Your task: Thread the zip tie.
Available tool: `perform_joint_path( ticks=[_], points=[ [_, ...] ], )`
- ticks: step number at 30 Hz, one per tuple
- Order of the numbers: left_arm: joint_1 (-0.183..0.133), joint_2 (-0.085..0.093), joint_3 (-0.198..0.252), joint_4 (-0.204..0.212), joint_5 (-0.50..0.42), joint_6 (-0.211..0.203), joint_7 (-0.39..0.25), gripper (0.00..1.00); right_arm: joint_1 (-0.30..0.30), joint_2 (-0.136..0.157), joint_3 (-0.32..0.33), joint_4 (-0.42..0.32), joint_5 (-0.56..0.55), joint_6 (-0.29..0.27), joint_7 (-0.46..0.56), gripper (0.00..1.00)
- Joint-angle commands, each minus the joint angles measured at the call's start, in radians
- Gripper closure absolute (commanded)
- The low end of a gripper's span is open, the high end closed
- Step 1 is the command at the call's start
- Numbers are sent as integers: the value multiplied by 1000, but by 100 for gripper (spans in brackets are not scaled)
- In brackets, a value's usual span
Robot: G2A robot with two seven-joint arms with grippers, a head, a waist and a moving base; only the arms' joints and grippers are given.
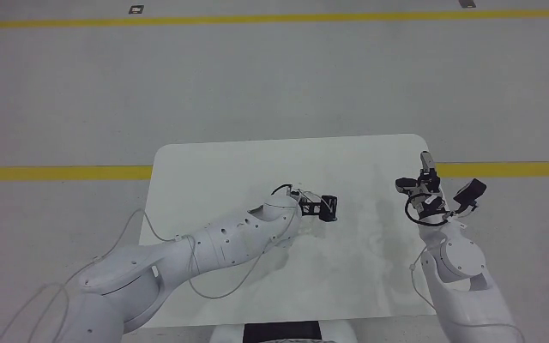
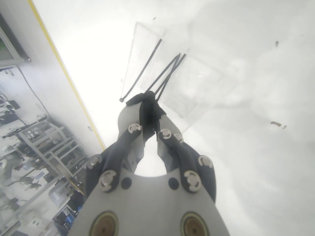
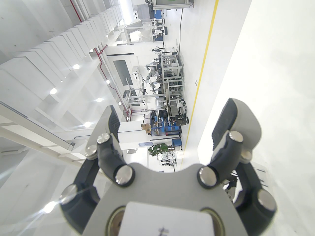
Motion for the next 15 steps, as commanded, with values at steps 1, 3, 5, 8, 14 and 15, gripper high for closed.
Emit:
perform_joint_path(
  ticks=[1,3,5,8,14,15],
  points=[
    [0,-2,-1,3,0,0,1,100,0,0,0,0,0,0,0,0],
    [0,-4,-2,3,1,0,1,100,0,0,0,0,0,0,0,0],
    [1,-4,-6,-3,3,0,1,100,0,0,0,0,0,0,0,0],
    [2,-1,-16,-19,9,0,-4,100,0,0,0,0,0,0,0,0],
    [14,9,-30,-44,27,0,-13,100,0,0,0,0,0,0,0,0],
    [15,10,-28,-48,31,0,-14,100,0,0,0,0,0,0,0,0]
  ],
)
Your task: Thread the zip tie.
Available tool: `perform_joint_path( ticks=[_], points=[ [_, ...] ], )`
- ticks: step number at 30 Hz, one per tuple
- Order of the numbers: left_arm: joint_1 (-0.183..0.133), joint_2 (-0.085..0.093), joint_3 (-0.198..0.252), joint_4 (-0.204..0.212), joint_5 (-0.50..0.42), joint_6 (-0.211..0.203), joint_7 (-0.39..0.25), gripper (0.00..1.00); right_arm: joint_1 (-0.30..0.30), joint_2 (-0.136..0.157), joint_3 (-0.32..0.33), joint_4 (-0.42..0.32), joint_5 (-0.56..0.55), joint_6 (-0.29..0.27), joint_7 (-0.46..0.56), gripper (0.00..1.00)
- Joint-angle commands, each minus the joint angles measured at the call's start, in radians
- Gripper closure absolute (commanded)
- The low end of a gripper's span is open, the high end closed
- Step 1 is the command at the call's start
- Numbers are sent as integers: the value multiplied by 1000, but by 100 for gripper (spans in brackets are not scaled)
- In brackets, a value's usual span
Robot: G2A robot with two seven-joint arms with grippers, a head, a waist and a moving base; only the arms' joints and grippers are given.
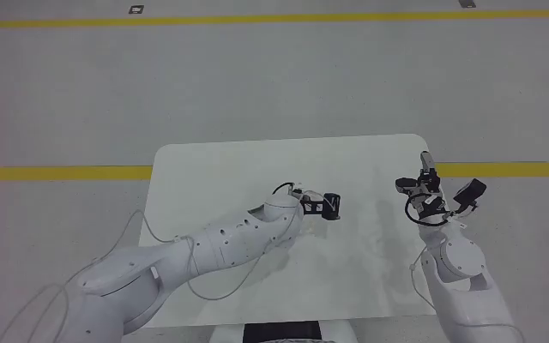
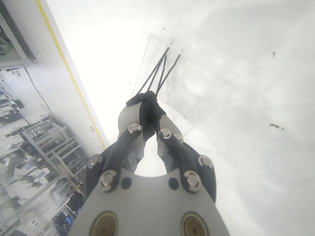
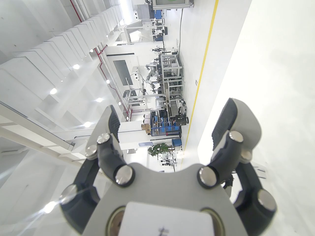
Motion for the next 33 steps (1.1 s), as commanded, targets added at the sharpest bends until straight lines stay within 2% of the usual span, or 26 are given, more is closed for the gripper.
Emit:
perform_joint_path(
  ticks=[1,2,3,4,6,9,19,27,33],
  points=[
    [3,3,2,-6,5,0,-2,100,0,0,0,0,0,0,0,0],
    [3,4,3,-8,8,0,-3,100,0,0,0,0,0,0,0,0],
    [4,5,6,-10,13,0,-4,96,0,0,0,0,0,0,0,0],
    [4,5,6,-11,15,0,-4,81,0,0,0,0,0,0,0,0],
    [5,6,8,-12,20,0,-4,70,0,0,0,0,0,0,0,0],
    [5,5,10,-11,24,0,-4,65,0,0,0,0,0,0,0,0],
    [5,-1,15,7,22,0,-6,69,0,0,0,0,0,0,0,0],
    [2,-11,20,30,23,0,-3,78,0,0,0,0,0,0,0,0],
    [4,-19,17,44,31,0,0,79,0,0,0,0,0,0,0,0]
  ],
)
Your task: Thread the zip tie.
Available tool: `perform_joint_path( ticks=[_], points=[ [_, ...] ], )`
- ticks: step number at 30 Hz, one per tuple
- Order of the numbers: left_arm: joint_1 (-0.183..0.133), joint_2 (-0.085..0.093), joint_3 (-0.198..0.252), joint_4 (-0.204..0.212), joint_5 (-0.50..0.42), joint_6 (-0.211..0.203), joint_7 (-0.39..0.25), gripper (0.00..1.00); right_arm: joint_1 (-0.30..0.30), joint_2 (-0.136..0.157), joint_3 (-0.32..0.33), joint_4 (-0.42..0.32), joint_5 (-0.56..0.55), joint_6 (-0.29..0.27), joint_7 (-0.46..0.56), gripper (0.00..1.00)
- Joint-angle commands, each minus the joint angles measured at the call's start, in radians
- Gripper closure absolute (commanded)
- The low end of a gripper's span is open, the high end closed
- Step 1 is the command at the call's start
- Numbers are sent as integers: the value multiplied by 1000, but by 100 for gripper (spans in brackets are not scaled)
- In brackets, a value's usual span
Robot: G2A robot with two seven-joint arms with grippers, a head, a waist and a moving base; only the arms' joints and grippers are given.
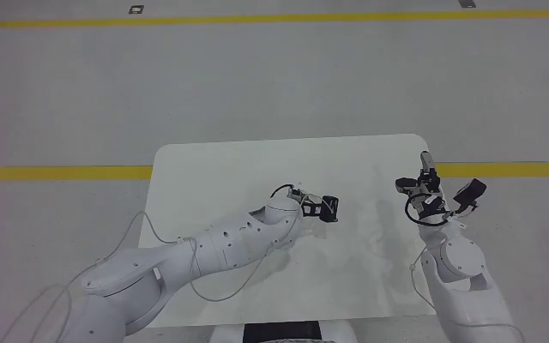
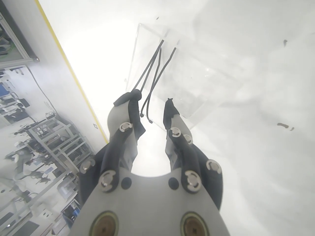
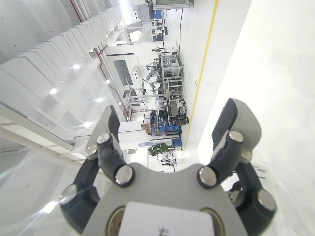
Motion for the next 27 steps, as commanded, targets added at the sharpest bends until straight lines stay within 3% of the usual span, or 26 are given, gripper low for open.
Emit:
perform_joint_path(
  ticks=[1,7,10,15,21,27],
  points=[
    [1,-3,-2,4,3,0,1,80,0,0,0,0,0,0,0,0],
    [5,-10,-6,15,12,0,2,85,0,0,0,0,0,0,0,0],
    [7,-13,-10,18,15,0,1,94,0,0,0,0,0,0,0,0],
    [5,-18,-15,23,15,6,-17,100,0,0,0,0,0,0,0,0],
    [5,-19,-13,5,15,16,-30,100,0,0,0,0,0,0,0,0],
    [10,-10,-23,-42,15,11,-49,100,0,0,0,0,0,0,0,0]
  ],
)
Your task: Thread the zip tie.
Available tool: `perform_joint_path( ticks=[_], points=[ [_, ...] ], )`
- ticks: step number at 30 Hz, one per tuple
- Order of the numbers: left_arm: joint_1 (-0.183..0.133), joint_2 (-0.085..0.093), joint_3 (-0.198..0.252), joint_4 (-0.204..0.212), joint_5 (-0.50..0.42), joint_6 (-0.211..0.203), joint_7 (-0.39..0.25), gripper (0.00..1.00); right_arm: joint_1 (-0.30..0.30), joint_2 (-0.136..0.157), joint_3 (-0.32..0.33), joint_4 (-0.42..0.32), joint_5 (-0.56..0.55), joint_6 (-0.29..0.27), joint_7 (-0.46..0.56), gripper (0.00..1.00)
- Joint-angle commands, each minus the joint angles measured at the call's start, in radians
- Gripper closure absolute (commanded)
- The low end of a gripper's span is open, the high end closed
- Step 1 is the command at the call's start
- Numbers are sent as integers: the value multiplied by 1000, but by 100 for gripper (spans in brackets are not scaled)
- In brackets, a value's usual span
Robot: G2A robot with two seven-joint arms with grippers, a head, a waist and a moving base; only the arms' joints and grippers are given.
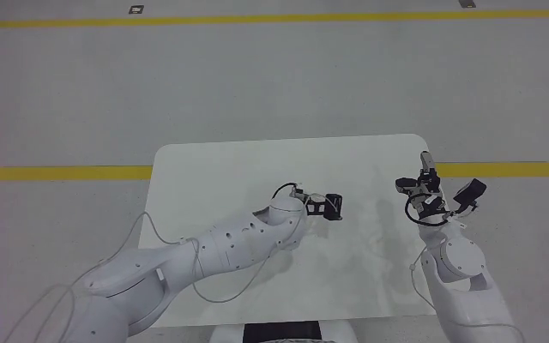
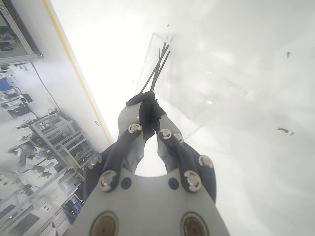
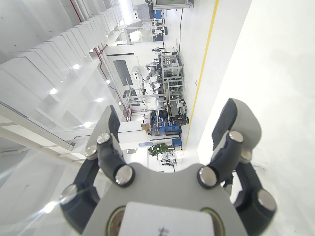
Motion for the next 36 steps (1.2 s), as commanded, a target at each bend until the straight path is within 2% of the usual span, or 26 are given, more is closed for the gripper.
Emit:
perform_joint_path(
  ticks=[1,9,17,21,26,31,32,36],
  points=[
    [4,5,-5,-18,0,-5,-8,100,0,0,0,0,0,0,0,0],
    [29,36,-29,-94,-5,-13,-63,100,0,0,0,0,0,0,0,0],
    [33,73,-44,-157,-24,-13,-95,100,0,0,0,0,0,0,0,0],
    [46,100,-91,-207,-26,-11,-107,100,0,0,0,0,0,0,0,0],
    [92,145,-173,-293,-9,-12,-126,100,0,0,0,0,0,0,0,0],
    [140,188,-235,-365,-6,-13,-125,100,0,0,0,0,0,0,0,0],
    [145,193,-237,-373,-8,-13,-120,100,0,0,0,0,0,0,0,0],
    [145,193,-237,-373,-8,-13,-120,100,0,0,0,0,0,0,0,0]
  ],
)
